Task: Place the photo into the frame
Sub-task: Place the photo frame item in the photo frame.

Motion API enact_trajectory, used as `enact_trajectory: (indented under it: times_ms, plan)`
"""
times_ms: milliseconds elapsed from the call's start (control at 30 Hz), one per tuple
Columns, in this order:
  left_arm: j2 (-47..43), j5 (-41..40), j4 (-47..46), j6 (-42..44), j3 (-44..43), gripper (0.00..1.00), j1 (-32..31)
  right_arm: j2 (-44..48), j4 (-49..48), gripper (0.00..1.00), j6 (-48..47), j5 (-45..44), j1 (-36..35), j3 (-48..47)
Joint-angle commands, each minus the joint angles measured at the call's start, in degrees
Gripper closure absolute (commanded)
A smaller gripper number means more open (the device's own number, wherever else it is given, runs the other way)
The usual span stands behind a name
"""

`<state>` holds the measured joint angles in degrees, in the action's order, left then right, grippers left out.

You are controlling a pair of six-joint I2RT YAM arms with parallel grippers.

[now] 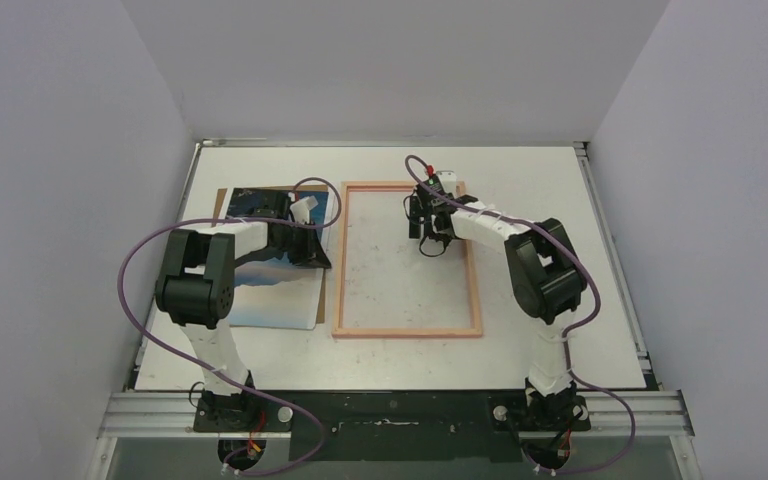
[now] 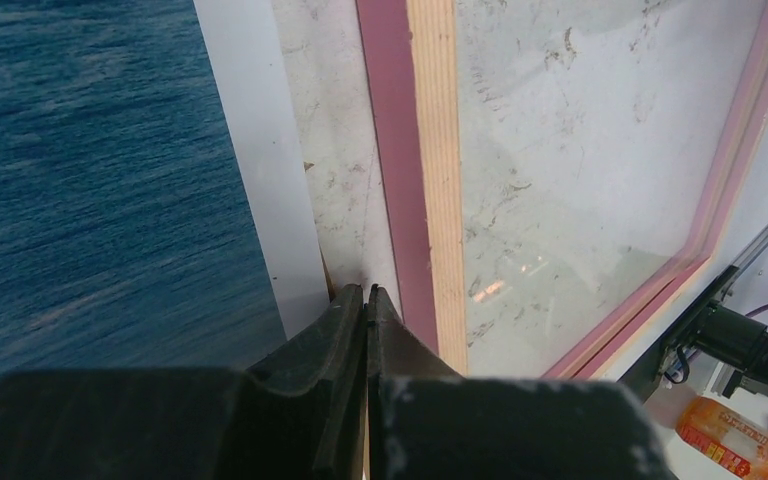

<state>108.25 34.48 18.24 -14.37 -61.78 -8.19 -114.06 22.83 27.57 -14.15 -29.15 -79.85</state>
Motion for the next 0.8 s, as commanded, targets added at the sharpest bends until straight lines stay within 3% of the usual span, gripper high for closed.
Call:
enact_trajectory:
  times_ms: [0,433,600,767]
  plan:
    - [0.20,-0.39,0.93,1.34,-2.42,1.00,0.66,-2.44,0.07,0.07,-1.04,-2.10,1.39,-3.71]
    - [-0.54,0.68,2.18,0.75,-4.50,1.00,0.98,0.45,-0.41,0.09,-0.63,4.78,2.03,-7.18]
    - [-0.75,1.00,2.00,0.67,-4.17,1.00,0.98,3.50,2.46,0.09,0.01,1.37,1.93,-6.84]
    - [-0.43,1.25,1.80,0.49,-4.16,1.00,0.87,7.42,1.32,0.08,0.53,-2.65,1.99,-0.10]
